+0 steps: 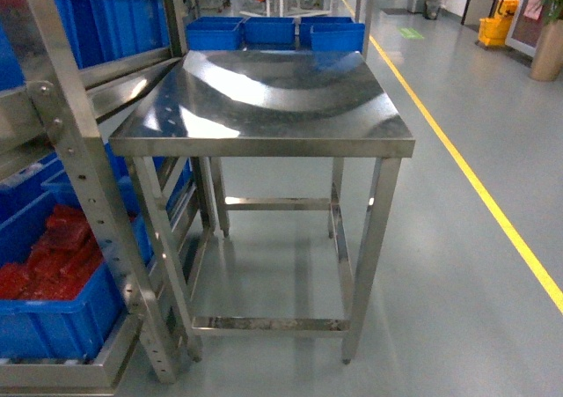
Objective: Sort blue parts and orange caps into right shelf containers
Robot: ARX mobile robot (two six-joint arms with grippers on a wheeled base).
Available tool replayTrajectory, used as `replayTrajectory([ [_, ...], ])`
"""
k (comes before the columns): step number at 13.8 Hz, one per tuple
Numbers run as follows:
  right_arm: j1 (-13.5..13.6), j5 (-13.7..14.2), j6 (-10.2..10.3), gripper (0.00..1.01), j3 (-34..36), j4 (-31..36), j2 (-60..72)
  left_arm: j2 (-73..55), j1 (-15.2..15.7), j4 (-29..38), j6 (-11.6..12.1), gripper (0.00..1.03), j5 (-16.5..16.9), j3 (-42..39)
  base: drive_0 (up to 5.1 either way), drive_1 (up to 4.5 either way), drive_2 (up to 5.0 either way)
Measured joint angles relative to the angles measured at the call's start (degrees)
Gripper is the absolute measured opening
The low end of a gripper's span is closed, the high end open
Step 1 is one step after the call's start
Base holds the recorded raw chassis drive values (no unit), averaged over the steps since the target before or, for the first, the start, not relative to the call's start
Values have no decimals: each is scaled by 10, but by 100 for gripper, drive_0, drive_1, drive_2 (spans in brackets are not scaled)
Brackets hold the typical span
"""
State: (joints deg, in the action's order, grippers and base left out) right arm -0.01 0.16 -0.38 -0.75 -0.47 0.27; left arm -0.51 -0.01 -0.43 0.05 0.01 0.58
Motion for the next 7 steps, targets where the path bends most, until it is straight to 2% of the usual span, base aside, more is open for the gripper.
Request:
replayTrajectory([
  [4,0,0,0,42,0,1,0,0,0,0,0,43,0,0,-494,241,241],
  [7,0,-1,0,42,0,1,0,0,0,2,0,43,0,0,-470,142,363],
])
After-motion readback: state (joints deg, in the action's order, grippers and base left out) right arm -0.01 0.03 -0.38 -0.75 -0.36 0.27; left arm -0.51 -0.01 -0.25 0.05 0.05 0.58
